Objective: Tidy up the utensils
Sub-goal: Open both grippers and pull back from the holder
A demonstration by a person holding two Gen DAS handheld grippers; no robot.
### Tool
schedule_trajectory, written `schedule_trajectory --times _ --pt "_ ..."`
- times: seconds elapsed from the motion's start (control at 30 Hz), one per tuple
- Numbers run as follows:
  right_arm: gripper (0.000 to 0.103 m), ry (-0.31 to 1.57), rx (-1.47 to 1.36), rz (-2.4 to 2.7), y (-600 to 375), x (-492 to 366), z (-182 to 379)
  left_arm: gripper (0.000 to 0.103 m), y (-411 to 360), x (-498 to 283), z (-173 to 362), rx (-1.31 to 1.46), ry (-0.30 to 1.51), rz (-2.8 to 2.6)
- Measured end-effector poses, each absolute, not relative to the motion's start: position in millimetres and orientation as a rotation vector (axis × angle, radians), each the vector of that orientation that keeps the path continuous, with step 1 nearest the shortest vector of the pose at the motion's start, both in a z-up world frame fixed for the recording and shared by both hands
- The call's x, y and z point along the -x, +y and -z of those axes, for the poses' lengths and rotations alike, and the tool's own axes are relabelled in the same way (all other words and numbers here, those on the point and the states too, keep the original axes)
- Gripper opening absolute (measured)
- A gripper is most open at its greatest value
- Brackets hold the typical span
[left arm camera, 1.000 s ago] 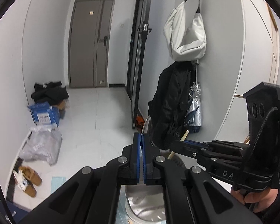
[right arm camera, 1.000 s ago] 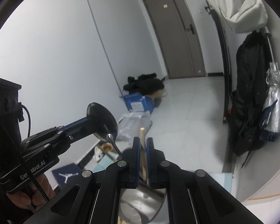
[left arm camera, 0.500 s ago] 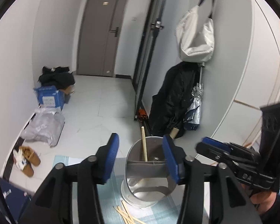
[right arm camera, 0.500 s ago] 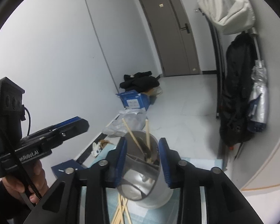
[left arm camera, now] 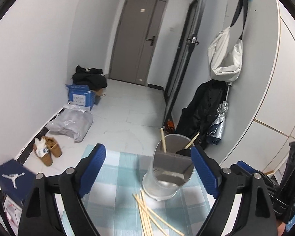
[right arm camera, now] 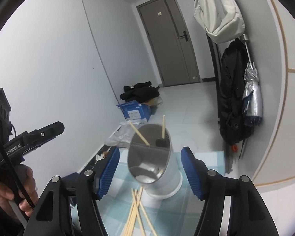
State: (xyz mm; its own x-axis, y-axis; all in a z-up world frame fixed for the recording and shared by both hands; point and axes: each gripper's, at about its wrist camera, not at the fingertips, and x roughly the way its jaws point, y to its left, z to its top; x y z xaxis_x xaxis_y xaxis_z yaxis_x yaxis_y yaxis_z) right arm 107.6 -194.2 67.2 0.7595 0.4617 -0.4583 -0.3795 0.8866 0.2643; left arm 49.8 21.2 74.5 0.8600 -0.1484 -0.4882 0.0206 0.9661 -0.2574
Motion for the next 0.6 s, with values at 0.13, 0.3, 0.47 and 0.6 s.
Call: schedule_trajectory --times 0.13,0.3,0.47,0.6 --pt "0.070 0.538 -0.183 -0.456 -194 -90 -63 0.098 19 -38 -69 0.242 0.520 0.046" --pt "0.075 0.541 -0.188 -0.460 -191 -73 -51 0.102 14 -22 -57 0.214 0.504 0.005" --pt "0.081 0.558 -0.166 -0.449 -189 -62 -35 0.102 15 -15 -40 0.189 0.509 -0.024" --pt "0.081 0.594 -0.131 -0.439 -190 -57 -18 0.102 14 -17 -19 0.163 0.546 -0.031"
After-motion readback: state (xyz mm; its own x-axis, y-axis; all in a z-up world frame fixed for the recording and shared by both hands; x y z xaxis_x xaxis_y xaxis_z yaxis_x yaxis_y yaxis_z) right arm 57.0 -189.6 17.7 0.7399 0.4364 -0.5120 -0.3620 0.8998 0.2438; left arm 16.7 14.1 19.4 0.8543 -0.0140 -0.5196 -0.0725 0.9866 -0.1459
